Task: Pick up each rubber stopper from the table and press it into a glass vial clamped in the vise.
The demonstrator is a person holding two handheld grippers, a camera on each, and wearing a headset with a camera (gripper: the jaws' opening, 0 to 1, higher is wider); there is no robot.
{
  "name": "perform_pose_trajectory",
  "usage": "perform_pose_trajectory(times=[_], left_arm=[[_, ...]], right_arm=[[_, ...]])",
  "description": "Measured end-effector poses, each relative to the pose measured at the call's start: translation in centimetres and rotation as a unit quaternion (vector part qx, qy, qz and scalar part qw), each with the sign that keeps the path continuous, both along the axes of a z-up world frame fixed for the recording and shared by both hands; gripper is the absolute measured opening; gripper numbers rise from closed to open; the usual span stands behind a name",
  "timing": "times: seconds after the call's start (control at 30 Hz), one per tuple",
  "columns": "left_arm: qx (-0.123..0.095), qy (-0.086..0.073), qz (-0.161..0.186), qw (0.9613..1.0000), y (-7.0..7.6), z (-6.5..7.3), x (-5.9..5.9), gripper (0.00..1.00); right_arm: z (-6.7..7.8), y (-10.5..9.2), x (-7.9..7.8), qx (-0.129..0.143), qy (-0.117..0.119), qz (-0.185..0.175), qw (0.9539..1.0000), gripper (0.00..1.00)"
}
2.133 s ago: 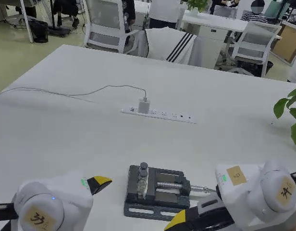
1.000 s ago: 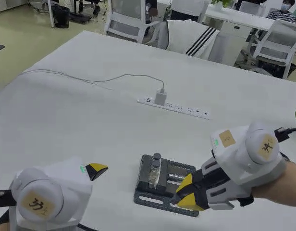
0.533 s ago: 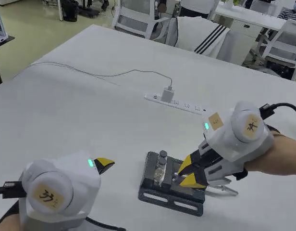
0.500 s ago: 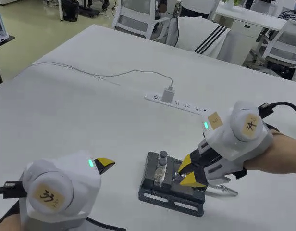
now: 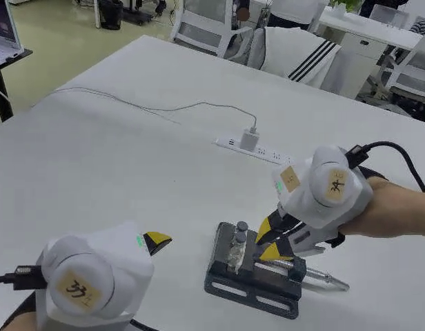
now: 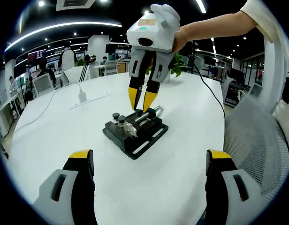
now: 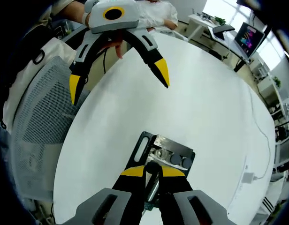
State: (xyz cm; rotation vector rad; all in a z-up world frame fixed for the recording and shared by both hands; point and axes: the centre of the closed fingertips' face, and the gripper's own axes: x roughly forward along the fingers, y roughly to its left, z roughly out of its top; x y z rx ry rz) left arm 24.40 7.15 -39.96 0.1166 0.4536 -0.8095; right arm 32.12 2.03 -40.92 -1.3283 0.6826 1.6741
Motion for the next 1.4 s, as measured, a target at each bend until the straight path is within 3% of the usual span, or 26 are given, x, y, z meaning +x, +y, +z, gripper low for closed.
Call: perform_pose_trajectory(times=[0.43, 1.4], left_arm=[[-0.009, 0.002, 0.010, 0.9999, 0.4, -0.3, 0.0, 0.98], [-0.020, 0.008, 0.017, 0.9996, 0.7, -0.9, -0.1, 0.97]], right_arm=[[-0.9, 1.2, 0.5, -0.029, -0.012, 0.038, 0.9988, 0.05], [-2.1, 2.0, 1.1, -0.076, -0.003, 0.008, 0.9970, 0.04]])
